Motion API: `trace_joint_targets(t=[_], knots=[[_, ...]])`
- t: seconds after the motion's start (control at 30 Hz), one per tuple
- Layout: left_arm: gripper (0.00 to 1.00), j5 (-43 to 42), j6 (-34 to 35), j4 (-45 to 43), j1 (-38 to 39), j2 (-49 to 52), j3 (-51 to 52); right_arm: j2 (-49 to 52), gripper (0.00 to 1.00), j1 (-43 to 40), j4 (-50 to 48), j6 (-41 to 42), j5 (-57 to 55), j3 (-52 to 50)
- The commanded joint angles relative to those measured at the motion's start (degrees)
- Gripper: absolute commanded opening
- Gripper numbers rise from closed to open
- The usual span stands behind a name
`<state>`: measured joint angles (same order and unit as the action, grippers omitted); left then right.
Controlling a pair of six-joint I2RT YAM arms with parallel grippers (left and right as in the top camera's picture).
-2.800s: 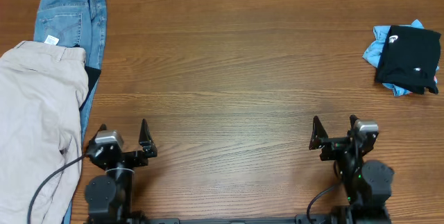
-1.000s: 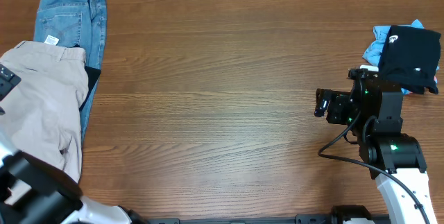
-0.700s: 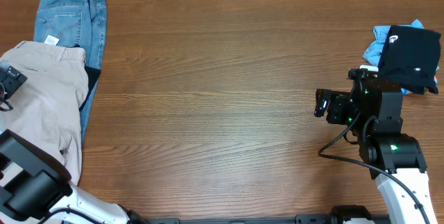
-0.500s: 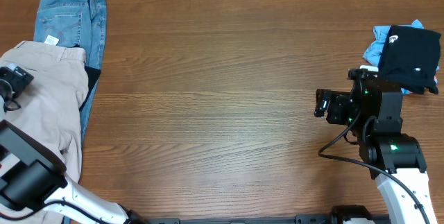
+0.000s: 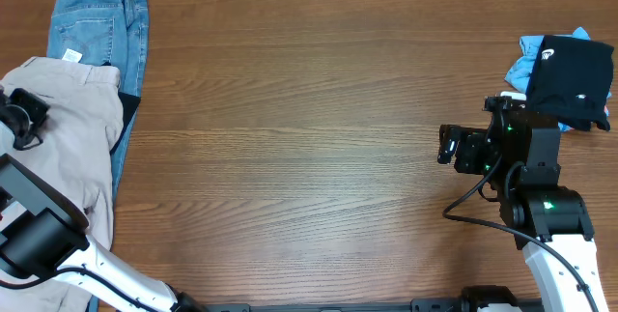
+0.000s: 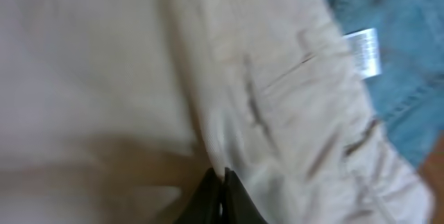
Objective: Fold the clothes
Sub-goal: 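Grasp the beige shorts with the left gripper and lift them up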
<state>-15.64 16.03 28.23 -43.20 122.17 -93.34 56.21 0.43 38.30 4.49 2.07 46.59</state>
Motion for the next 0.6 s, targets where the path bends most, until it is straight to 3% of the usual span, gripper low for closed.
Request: trace_joint_targets(t=[0.0,0.3,0.57], knots=[[0.04,-7.30,-0.13,0.98,0.70,-1.53,-5.09,-0.24,1.00,0.20,-0.24,0.24,-0.52,1.60],[0.04,-11.28,-0.61,4.44,5.64,-11.50,-8.15,-0.24,1.00,0.20,-0.26,0.24,-0.52,1.60],[0.04,-12.70,-0.81,17.99,24.85,-19.06,-8.15,-0.24,1.00,0.20,-0.28,0.24,-0.52,1.60]])
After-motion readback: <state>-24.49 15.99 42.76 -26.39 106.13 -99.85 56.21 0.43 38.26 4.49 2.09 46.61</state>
